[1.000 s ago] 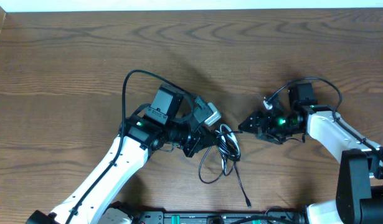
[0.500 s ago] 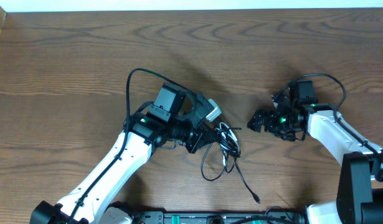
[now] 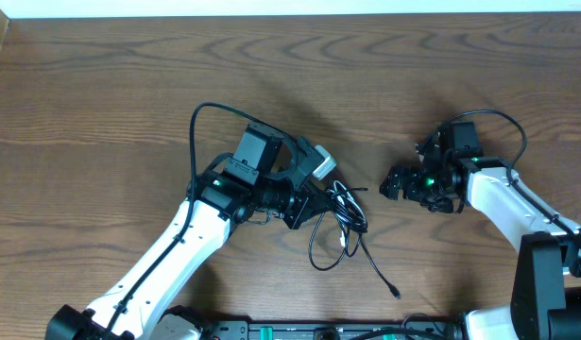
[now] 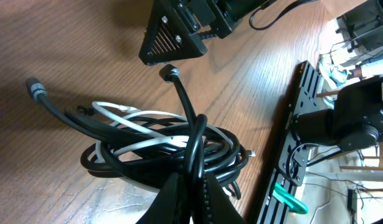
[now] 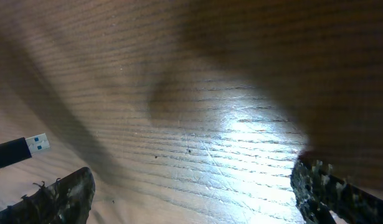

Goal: Untangle cables

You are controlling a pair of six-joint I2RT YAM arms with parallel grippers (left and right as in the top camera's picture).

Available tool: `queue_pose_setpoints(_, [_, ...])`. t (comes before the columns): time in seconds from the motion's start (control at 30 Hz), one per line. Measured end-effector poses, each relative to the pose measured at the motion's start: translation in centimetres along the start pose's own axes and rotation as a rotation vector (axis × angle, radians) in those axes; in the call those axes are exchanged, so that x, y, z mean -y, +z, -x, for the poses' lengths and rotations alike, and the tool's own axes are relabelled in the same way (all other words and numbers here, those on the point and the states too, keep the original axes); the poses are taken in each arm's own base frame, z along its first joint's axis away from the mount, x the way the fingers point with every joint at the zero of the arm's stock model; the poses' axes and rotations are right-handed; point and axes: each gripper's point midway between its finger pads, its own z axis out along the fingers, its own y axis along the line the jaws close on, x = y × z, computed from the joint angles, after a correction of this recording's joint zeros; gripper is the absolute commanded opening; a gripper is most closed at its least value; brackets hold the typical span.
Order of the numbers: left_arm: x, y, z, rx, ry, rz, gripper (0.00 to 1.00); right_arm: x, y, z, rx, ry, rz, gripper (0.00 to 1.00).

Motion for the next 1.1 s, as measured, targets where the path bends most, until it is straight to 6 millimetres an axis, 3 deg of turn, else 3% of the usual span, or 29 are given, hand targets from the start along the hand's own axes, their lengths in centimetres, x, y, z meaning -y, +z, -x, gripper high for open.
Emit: queue_pose_setpoints(1.1, [-0.24, 0.00, -0.02, -0.001, -0.003, 0.015, 0.07, 0.00, 0.00, 0.00, 0.000, 0.000, 0.000, 0.99])
